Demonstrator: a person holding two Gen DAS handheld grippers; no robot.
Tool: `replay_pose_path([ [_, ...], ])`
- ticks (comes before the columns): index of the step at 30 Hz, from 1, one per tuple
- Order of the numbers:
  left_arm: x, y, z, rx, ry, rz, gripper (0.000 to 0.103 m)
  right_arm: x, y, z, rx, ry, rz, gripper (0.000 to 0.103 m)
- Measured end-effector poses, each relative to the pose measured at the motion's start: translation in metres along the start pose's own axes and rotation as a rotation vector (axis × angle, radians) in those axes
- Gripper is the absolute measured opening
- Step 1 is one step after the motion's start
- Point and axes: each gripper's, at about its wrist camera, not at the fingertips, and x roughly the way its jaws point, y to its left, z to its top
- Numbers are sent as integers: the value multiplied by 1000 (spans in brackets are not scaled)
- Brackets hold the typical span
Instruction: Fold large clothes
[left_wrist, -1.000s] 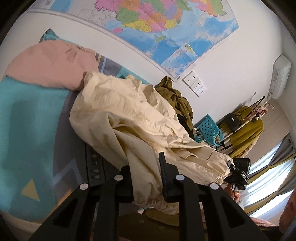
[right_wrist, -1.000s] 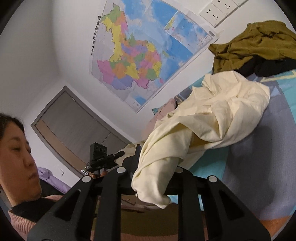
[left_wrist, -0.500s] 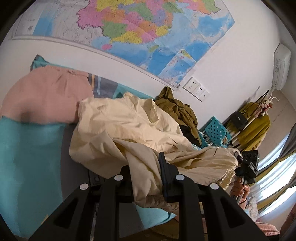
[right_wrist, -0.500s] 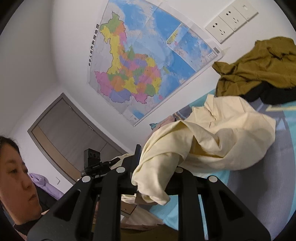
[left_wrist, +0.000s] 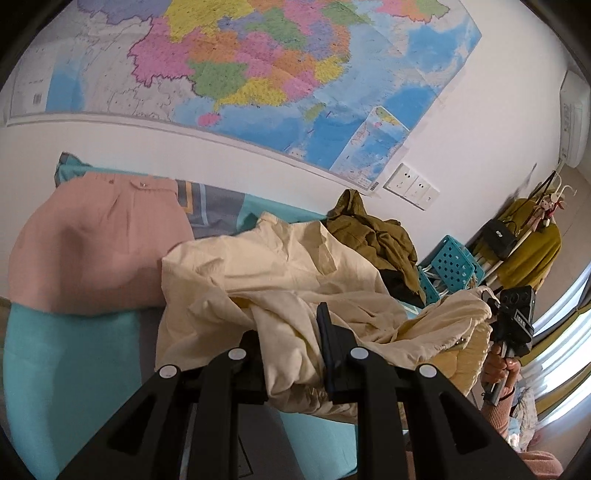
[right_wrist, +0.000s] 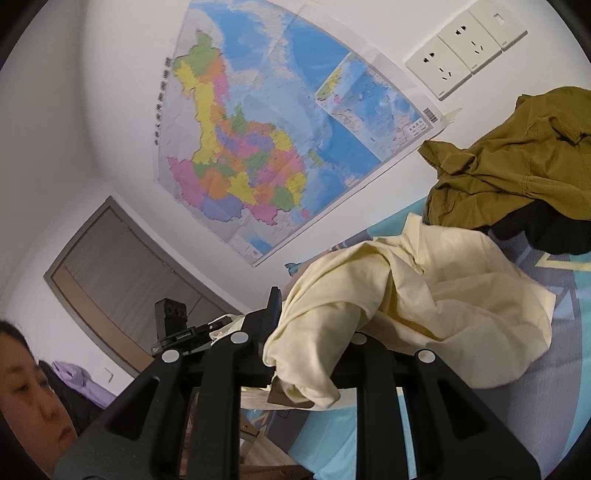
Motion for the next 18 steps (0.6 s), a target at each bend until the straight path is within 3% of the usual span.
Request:
replay_pose_path([
  [18, 38, 11, 50, 11, 41, 94, 19, 44, -32, 44, 81, 16, -84, 20],
])
